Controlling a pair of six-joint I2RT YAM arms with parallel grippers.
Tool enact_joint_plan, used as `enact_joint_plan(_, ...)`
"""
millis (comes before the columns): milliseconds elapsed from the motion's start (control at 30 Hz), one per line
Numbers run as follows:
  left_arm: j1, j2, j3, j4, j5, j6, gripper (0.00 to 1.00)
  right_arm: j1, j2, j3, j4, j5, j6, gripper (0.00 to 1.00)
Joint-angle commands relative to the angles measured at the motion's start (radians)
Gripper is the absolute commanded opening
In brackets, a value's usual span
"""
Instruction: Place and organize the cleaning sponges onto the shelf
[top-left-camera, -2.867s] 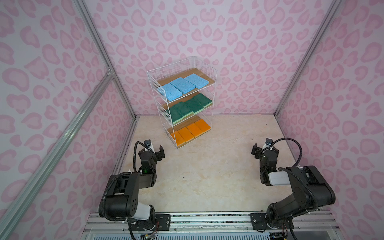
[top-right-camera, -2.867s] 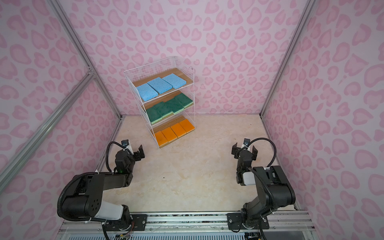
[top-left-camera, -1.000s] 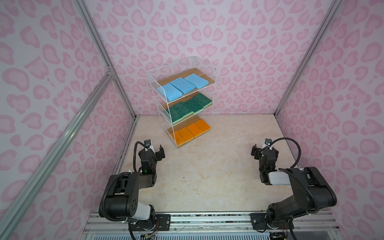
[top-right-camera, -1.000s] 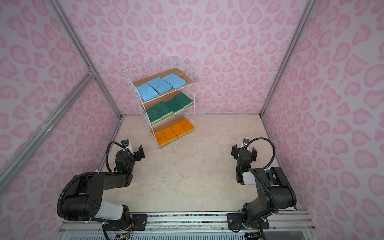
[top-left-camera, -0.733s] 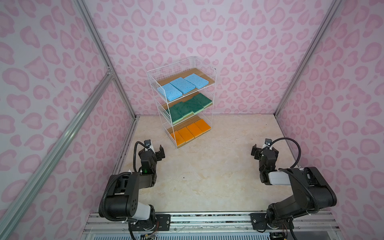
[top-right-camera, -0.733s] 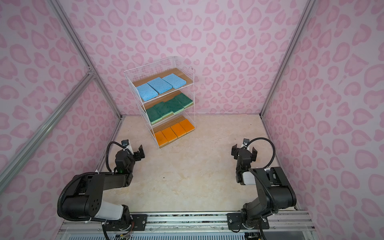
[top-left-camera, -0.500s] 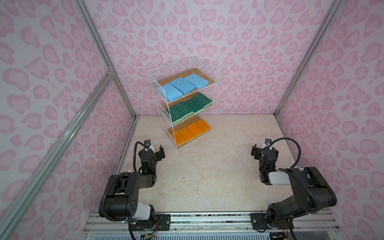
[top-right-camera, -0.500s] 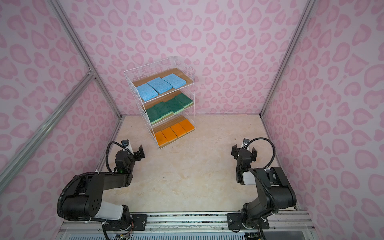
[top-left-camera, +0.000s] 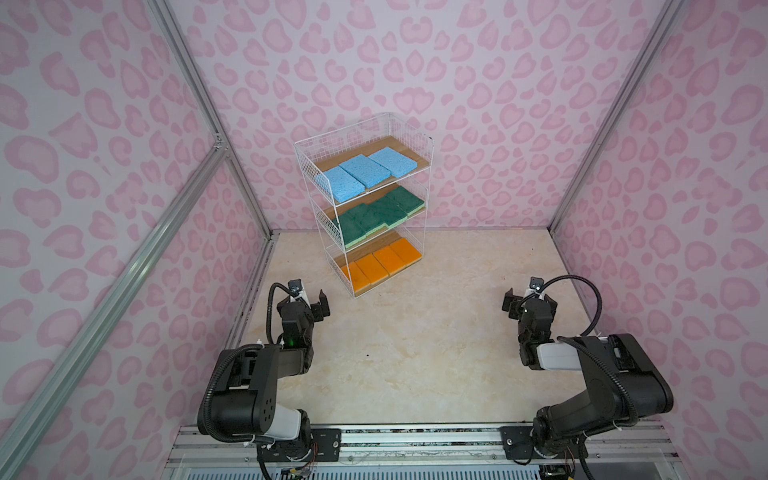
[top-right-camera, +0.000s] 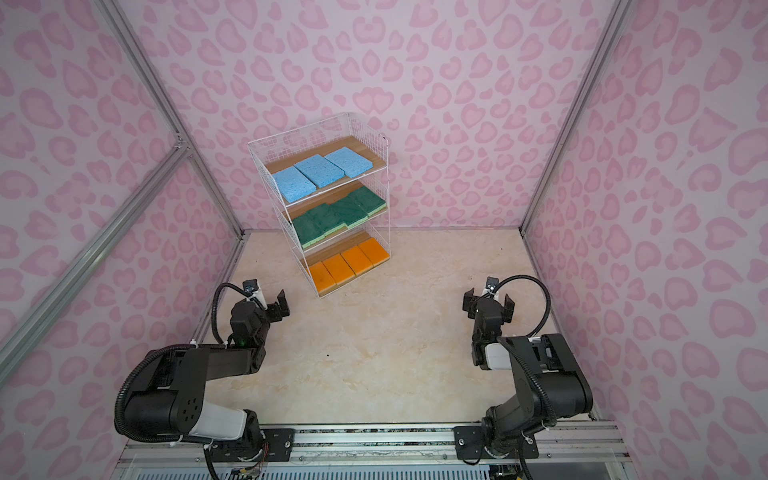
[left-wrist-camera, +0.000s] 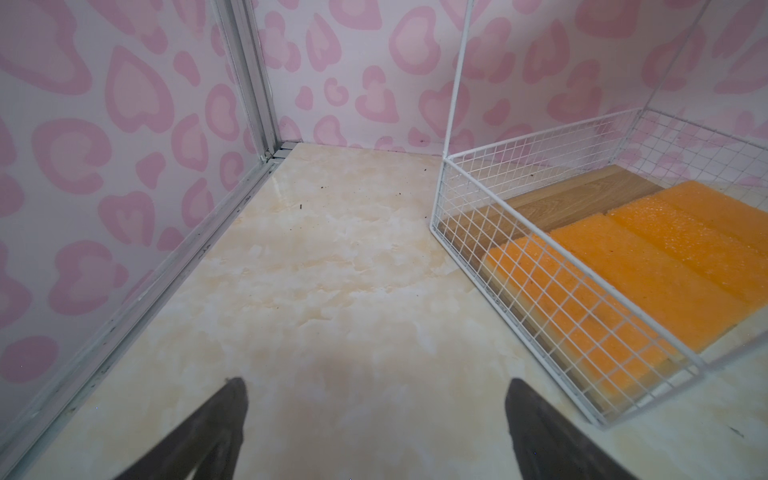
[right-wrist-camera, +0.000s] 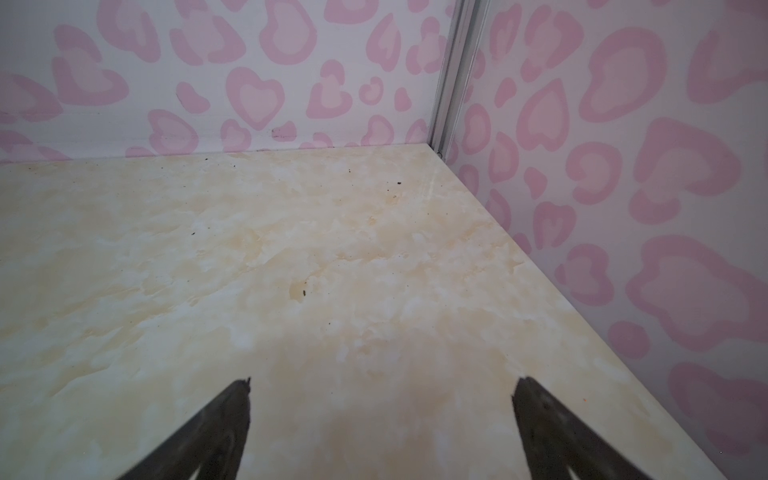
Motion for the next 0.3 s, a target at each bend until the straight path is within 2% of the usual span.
enact_joint_plan(0,0.001,0.003,0.006,0.032,0.006,0.002,0.97,0.002,0.0,0.002,0.004,0.0,0.008,0.99)
enact_joint_plan(267,0.001,0.003,0.007,0.031,0.007,0.003,0.97,0.001,0.001,0.002,0.003,0.0,0.008,0.99)
